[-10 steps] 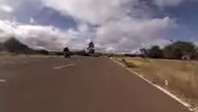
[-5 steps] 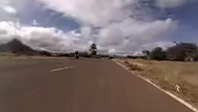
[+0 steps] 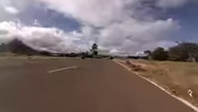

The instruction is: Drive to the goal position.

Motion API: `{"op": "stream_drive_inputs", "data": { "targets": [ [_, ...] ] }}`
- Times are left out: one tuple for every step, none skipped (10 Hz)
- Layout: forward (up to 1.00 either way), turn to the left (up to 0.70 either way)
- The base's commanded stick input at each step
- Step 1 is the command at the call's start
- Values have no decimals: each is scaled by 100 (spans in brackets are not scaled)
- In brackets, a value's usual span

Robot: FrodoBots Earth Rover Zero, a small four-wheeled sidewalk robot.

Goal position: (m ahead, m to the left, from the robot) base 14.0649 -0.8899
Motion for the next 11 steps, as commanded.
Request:
{"op": "stream_drive_inputs", "data": {
  "targets": [
    [70, 0],
    [70, 0],
    [70, 0],
    [70, 0],
    [70, 0],
    [70, 0],
    [70, 0],
    [70, 0],
    [70, 0],
    [70, 0],
    [70, 0]
  ]
}}
